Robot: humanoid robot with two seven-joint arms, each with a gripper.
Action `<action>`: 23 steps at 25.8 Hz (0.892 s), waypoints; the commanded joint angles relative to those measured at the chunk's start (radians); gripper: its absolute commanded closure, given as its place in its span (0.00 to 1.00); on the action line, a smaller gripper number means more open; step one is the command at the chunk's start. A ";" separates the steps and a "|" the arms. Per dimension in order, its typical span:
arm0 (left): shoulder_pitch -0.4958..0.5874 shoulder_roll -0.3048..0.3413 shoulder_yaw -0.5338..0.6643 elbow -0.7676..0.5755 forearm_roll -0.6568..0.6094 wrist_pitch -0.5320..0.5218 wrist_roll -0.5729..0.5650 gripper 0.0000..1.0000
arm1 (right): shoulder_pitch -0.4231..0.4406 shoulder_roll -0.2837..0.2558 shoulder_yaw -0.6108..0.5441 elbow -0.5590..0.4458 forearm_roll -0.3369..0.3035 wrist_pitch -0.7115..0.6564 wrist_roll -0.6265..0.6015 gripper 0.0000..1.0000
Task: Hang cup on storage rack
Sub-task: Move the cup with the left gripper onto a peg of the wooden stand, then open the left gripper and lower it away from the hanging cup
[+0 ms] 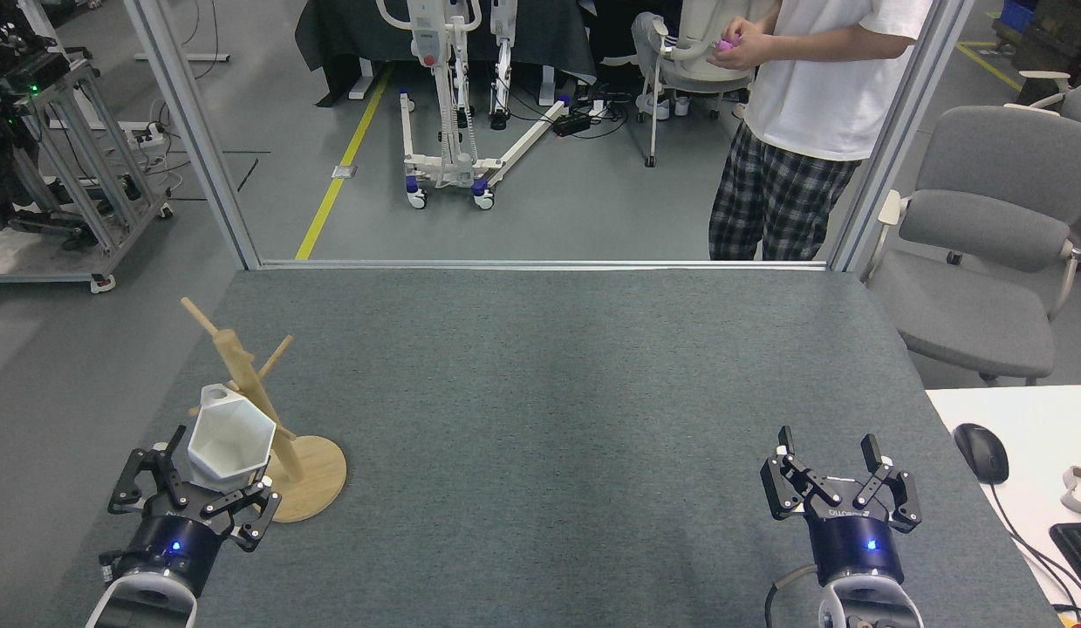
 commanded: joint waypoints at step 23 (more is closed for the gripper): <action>0.109 -0.038 0.049 0.031 0.012 0.000 0.049 0.01 | -0.015 0.063 0.000 -0.006 0.000 -0.010 -0.004 0.01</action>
